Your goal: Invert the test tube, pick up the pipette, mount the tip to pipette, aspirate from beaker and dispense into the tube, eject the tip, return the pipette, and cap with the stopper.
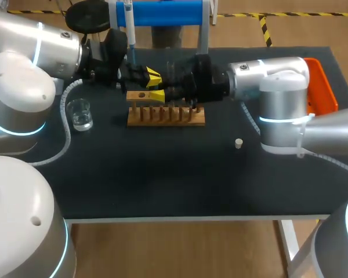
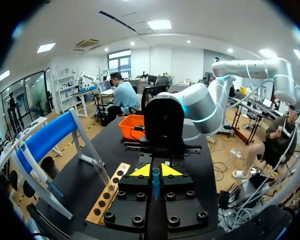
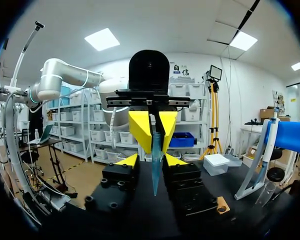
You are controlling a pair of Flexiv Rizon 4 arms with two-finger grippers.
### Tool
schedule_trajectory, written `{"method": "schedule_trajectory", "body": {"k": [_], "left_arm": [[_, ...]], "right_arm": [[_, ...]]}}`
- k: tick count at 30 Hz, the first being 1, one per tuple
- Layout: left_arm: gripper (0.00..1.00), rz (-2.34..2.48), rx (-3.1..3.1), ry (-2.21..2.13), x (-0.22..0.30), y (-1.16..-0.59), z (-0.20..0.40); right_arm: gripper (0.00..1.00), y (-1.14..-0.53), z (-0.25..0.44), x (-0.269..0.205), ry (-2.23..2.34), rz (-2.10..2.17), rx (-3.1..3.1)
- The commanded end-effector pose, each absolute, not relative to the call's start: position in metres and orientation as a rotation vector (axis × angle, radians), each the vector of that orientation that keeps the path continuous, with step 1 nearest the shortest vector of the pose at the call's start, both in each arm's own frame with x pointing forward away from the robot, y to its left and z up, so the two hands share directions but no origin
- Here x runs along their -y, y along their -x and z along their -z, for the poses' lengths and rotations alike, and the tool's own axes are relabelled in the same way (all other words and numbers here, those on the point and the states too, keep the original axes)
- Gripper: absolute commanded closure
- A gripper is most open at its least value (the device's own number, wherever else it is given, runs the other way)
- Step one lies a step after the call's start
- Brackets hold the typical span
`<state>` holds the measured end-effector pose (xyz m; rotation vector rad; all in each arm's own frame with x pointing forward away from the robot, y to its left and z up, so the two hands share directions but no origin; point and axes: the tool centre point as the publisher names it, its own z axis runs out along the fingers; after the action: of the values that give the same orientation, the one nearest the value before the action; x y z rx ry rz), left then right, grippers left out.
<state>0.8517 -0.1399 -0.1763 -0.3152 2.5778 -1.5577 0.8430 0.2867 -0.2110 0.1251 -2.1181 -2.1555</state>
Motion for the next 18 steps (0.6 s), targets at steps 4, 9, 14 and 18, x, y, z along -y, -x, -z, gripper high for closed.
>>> {"method": "schedule_trajectory", "body": {"k": [4, 9, 14, 18], "left_arm": [[1.0, 1.555, -2.584, 0.315, 0.139, -0.852, 0.175], [1.0, 1.555, -2.584, 0.315, 0.139, -0.852, 0.175], [0.0, 1.555, -2.584, 0.315, 0.139, -0.852, 0.175], [0.0, 1.555, -2.584, 0.315, 0.139, -0.852, 0.175]], "right_arm": [[1.0, -0.841, 0.21, -0.285, -0.128, 2.159, 2.117], [1.0, -0.841, 0.21, -0.285, -0.131, 2.158, 2.116], [1.0, -0.841, 0.21, -0.282, -0.13, 2.152, 2.119], [1.0, -0.84, 0.211, -0.275, -0.136, 2.15, 2.119]]}}
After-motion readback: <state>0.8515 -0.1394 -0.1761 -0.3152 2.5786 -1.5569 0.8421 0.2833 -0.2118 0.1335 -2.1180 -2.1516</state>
